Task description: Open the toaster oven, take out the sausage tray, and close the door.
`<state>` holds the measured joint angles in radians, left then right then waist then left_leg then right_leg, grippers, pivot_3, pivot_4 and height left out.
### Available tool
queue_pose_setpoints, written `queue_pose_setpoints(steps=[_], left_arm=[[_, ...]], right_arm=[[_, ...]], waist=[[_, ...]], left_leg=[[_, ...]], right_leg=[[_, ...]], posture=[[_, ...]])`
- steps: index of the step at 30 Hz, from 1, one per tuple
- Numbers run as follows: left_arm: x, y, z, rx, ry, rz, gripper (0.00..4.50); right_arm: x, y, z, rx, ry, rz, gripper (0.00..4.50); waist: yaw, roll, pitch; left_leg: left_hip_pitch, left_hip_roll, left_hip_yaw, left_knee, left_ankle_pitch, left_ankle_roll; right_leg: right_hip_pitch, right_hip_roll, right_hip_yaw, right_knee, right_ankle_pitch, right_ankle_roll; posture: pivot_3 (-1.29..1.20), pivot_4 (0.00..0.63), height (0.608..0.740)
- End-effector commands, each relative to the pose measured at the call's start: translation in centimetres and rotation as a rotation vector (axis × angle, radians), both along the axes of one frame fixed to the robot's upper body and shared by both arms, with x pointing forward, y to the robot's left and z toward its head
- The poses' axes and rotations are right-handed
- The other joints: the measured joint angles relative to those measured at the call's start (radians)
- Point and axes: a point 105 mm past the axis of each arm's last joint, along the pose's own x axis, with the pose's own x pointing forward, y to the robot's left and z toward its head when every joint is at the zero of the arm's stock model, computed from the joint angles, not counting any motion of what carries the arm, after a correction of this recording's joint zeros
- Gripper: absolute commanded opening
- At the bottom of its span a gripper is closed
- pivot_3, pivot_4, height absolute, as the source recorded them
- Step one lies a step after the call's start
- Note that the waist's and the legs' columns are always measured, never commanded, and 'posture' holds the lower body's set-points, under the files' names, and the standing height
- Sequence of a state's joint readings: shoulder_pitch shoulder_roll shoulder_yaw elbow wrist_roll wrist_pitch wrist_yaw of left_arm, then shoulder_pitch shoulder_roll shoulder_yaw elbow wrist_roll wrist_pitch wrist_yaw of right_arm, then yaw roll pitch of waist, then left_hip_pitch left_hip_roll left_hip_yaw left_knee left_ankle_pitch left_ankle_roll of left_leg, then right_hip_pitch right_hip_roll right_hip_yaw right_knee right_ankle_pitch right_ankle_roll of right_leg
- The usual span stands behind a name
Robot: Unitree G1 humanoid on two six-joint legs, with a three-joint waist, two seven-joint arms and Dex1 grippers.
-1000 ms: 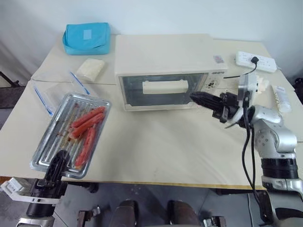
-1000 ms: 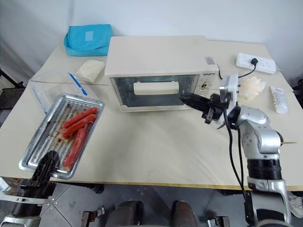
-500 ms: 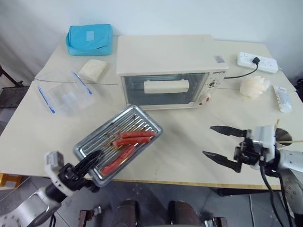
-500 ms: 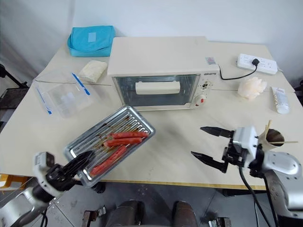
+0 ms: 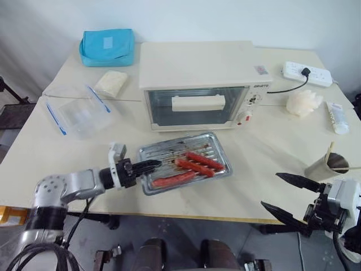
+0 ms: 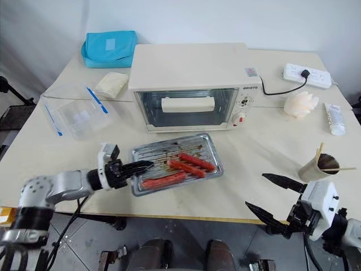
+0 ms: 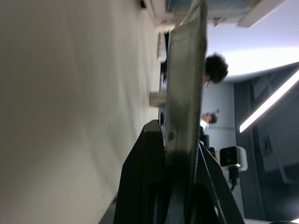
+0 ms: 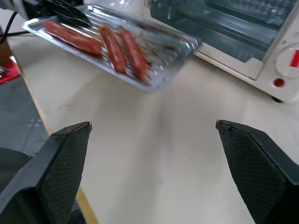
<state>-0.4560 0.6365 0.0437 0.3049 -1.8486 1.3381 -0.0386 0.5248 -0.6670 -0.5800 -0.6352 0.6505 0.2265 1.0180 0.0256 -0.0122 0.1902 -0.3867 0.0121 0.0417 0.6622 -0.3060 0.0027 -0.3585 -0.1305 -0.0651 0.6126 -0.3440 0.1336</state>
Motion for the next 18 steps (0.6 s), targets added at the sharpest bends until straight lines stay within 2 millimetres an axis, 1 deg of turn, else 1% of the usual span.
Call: queue_pose_setpoints(steps=[1, 2, 5, 7, 11, 14, 16, 18], left_arm=[[0.5, -1.8, 0.6, 0.024, -0.03, -0.109, 0.0], [0.9, -2.2, 0.6, 0.023, -0.024, -0.12, 0.0], [1.5, -3.5, -0.3, 0.09, -0.028, -0.164, 0.0], [2.1, -4.1, -0.8, 0.108, -0.027, -0.163, 0.0], [3.1, -5.7, -1.4, 0.122, -0.041, -0.169, 0.0], [3.6, -6.8, -1.4, 0.114, -0.047, -0.18, 0.0], [3.8, -7.2, -1.3, 0.113, -0.054, -0.18, 0.0], [3.8, -7.3, -1.3, 0.127, -0.07, -0.187, 0.63]], right_arm=[[-0.9, 0.3, 1.3, -0.01, -0.045, -0.019, 4.45], [-1.1, 0.3, 1.3, -0.011, -0.047, -0.03, 4.45], [-1.8, 0.2, 1.4, -0.009, -0.046, -0.075, 4.45], [-2.3, 0.4, 1.3, -0.008, -0.038, -0.091, 4.45], [-2.9, 0.7, 1.0, -0.007, -0.029, -0.113, 4.45], [-3.0, 1.0, 1.0, 0.0, -0.025, -0.118, 4.45], [-2.9, 1.1, 0.9, -0.001, -0.025, -0.115, 4.45], [-2.7, 1.3, 0.9, 0.0, -0.025, -0.11, 4.5]], waist=[[0.001, 0.0, 0.0], [0.001, 0.0, 0.0], [0.002, 0.0, 0.0], [0.002, 0.0, 0.0], [0.026, 0.002, -0.001], [0.048, 0.003, -0.002], [0.056, 0.003, -0.002], [0.056, 0.003, -0.002]], left_leg=[[0.0, -0.001, 0.0, 0.0, 0.001, 0.001], [0.0, -0.001, 0.001, 0.0, 0.001, 0.001], [0.0, -0.001, 0.002, 0.0, 0.001, 0.001], [0.0, -0.001, 0.001, 0.0, 0.001, 0.0], [0.0, -0.002, 0.001, 0.0, 0.003, 0.001], [0.0, -0.004, 0.001, 0.0, 0.003, -0.001], [0.0, -0.005, 0.001, 0.0, 0.004, 0.0], [-0.001, -0.005, 0.001, 0.0, 0.004, 0.001]], right_leg=[[0.0, 0.0, 0.0, 0.0, 0.001, 0.001], [0.0, 0.0, 0.001, 0.0, 0.001, 0.002], [-0.001, 0.0, 0.001, -0.001, 0.002, 0.003], [-0.001, 0.0, 0.001, -0.001, 0.002, 0.003], [0.0, -0.001, 0.001, -0.001, 0.003, 0.005], [0.002, -0.003, 0.002, -0.004, 0.007, 0.006], [0.002, -0.004, 0.002, -0.007, 0.01, 0.006], [0.003, -0.005, 0.003, -0.01, 0.012, 0.006]], posture=[[0.0, 0.15, 0.74], [0.0, 0.15, 0.74], [0.0, 0.15, 0.74], [0.0, 0.15, 0.74], [0.0, 0.15, 0.74], [0.0, 0.15, 0.74], [0.0, 0.15, 0.74], [0.0, 0.15, 0.74]])
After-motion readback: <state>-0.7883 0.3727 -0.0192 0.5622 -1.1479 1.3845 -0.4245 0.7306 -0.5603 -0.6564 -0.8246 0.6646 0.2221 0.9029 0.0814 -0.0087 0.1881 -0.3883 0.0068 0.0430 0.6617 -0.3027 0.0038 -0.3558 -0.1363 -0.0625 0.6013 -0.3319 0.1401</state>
